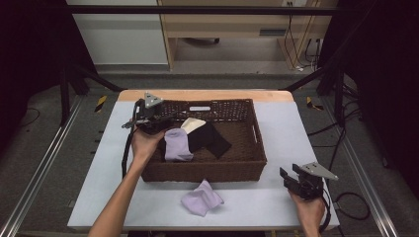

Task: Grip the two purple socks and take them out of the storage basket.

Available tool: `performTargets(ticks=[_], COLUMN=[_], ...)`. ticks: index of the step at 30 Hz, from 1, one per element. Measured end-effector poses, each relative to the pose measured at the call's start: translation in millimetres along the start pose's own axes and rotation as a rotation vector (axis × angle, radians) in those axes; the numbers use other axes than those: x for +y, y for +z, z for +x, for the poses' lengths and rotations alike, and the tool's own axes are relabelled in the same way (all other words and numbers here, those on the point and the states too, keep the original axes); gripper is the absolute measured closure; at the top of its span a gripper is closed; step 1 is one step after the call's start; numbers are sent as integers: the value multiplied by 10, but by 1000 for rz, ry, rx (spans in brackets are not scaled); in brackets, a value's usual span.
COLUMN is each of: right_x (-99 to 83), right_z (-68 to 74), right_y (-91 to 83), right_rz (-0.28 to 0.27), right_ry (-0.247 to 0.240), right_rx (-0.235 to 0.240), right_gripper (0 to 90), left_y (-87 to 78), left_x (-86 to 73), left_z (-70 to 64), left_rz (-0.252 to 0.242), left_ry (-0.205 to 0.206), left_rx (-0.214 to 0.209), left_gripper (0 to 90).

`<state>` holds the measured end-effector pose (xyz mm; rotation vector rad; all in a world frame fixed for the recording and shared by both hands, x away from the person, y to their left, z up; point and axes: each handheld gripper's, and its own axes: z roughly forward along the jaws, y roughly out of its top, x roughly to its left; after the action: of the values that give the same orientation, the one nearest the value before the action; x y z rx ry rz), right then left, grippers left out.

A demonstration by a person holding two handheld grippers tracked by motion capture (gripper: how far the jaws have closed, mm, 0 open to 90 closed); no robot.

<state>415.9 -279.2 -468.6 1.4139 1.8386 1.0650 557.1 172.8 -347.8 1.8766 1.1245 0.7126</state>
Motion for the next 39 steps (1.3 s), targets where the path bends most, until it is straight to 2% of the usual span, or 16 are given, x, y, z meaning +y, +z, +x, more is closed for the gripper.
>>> performTargets(ticks=[5,7,10,14,17,24,28,31,33,36,39], right_x=[-3,-4,-4,-6,-7,-10,-9,-8,-9,-8,-11], right_z=[0,0,-1,5,8,8,4,5,7,6,6], right_y=[4,3,1,11,9,23,19,11,9,11,14], right_rz=[3,2,5,6,7,10,6,8,7,7,6], right_ry=[0,3,9,6,5,-3,-2,5,7,7,-1], right_rx=[0,0,3,4,5,4,4,8,10,10,9], right_gripper=[482,482,482,482,482,482,482,482,482,481,480], left_y=[237,299,314,384,465,654,722,797,829,862,901], left_x=[-81,-102,-109,-134,-144,-154,-168,-188,-203,-218,-235], left_z=[59,71,75,78,80,26,17,-9,-18,-8,-14], left_rz=[100,131,136,183,219,309,356,417,439,466,496], left_ry=[15,19,21,42,40,97,106,128,148,139,147], left_rx=[36,34,25,38,29,60,55,45,44,33,24], left_gripper=[483,481,479,478,475,465,487,492,503,504,509])
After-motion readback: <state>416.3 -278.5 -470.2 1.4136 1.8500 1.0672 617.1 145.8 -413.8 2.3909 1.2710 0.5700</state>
